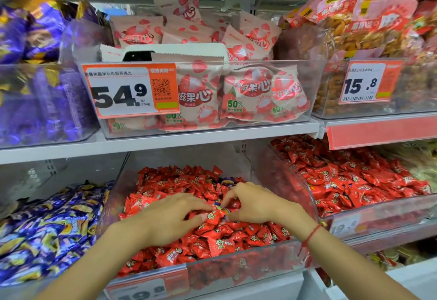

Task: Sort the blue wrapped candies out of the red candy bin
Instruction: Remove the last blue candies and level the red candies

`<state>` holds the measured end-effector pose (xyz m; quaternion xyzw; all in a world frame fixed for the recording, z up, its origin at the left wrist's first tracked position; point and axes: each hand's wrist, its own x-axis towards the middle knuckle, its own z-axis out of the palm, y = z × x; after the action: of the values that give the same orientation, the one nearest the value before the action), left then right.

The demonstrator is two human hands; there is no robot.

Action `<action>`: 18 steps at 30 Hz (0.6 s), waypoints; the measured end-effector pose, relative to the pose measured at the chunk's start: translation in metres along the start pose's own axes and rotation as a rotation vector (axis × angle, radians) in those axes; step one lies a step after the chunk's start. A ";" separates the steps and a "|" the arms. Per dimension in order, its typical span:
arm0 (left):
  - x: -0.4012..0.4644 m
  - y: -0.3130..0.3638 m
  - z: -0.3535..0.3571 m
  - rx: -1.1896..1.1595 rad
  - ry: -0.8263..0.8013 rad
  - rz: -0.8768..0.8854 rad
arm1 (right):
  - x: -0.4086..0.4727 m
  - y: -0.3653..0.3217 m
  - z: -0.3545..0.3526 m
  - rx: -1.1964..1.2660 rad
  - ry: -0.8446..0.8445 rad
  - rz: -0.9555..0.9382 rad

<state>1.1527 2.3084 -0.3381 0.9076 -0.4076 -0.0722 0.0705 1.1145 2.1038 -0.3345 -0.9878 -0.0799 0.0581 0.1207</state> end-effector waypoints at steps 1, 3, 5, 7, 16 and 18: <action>-0.002 -0.001 -0.002 -0.015 -0.001 -0.004 | -0.004 0.002 -0.001 -0.011 0.003 0.001; -0.005 -0.002 -0.008 -0.050 0.011 -0.006 | -0.010 0.007 0.000 -0.005 -0.014 -0.001; -0.007 -0.003 -0.012 -0.054 0.025 -0.004 | -0.012 0.013 0.003 0.032 -0.022 -0.012; -0.007 -0.005 -0.011 -0.055 0.056 -0.012 | -0.014 0.016 0.002 0.111 0.016 -0.056; 0.005 0.012 -0.008 -0.504 0.402 -0.097 | -0.018 0.015 -0.014 0.927 0.262 0.015; 0.011 0.023 -0.010 -0.681 0.418 -0.077 | -0.016 0.010 -0.017 1.006 0.306 0.012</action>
<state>1.1455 2.2855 -0.3254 0.8421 -0.3030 -0.0195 0.4458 1.1028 2.0875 -0.3186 -0.8054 -0.0181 -0.0552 0.5898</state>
